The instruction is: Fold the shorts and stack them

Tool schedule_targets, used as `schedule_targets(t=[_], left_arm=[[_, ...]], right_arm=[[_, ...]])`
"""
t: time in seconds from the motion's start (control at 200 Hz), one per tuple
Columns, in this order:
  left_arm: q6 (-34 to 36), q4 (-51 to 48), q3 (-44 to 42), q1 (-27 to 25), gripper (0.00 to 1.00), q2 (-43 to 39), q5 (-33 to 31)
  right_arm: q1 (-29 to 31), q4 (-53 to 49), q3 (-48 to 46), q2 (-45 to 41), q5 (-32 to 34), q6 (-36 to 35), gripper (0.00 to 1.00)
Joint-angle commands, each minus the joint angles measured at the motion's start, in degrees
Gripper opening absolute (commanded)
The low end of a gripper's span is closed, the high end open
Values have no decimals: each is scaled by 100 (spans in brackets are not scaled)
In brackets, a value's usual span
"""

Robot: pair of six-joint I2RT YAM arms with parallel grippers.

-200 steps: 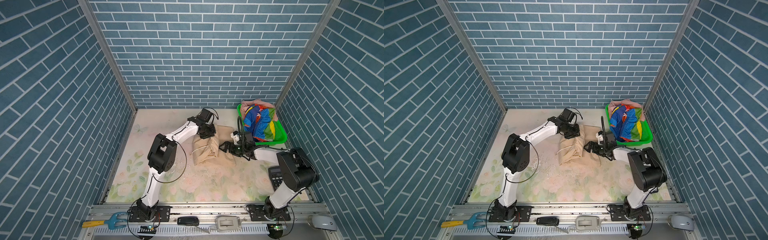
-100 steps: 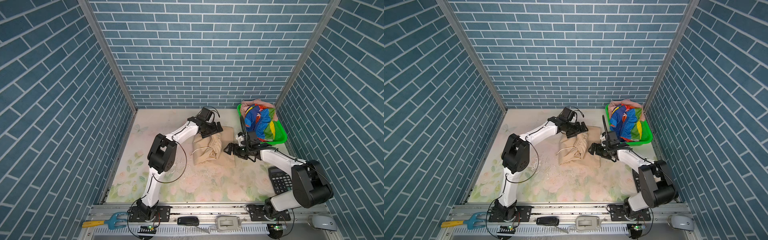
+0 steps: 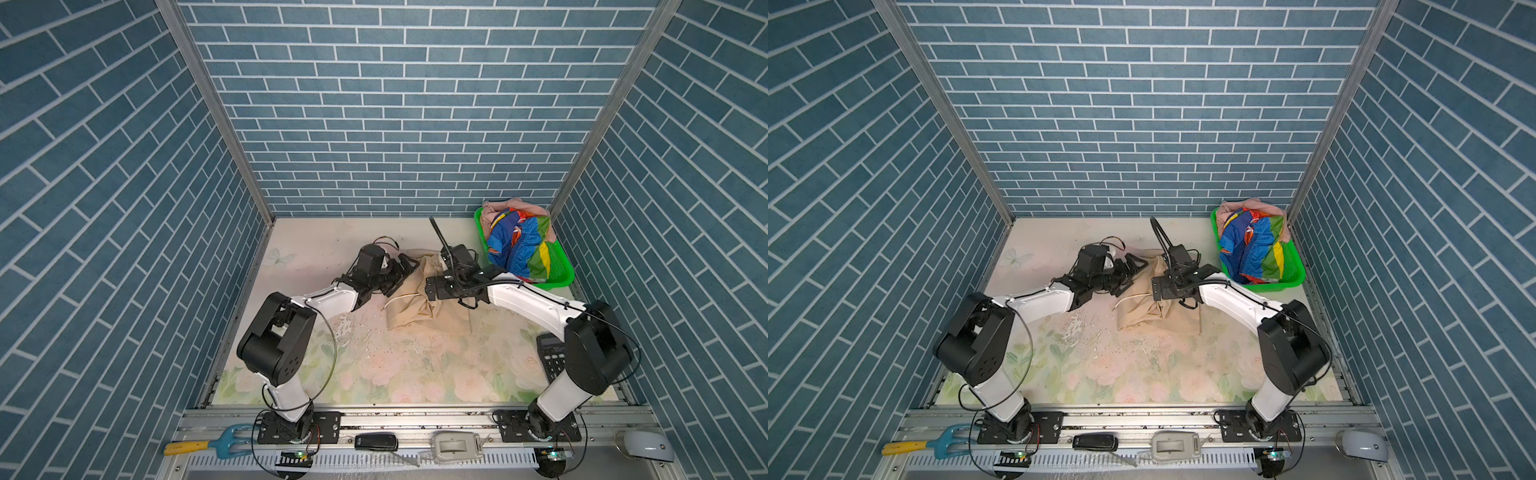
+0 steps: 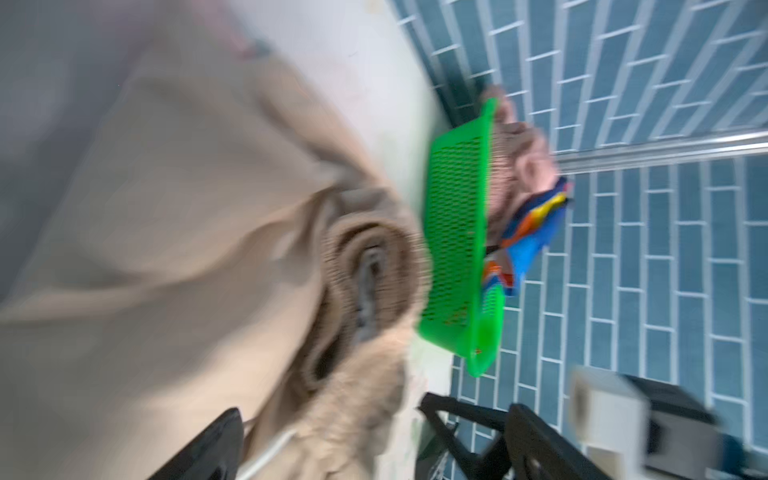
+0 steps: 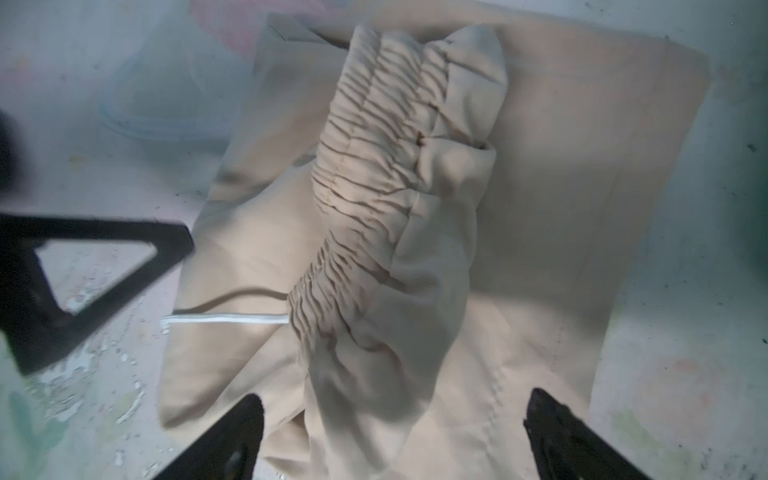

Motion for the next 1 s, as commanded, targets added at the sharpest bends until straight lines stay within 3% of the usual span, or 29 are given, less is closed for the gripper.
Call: schedule_targets(t=[0.0,0.195,0.42,0.755,0.995], left_arm=[[-619,1194,-306,-1,100,-206,-227],[-1249,2114,-1056,-17,100,89,-368],[-1110,2033,-1209,-178,100,429,-393],[-788,1875,-1733,-198,100,493,-430],[-187,1278,-1490,-197,100,91,-413]], right_arm=[[198,-343,437,472,736,-216,99],[455,-467,870,1057,967,-260,99],[421,-786,874,1149,1433,-472,99],[-383,-648,-577,-191,1259,-543,99],[-954,-695,-1168,-1256,892,-552,99]])
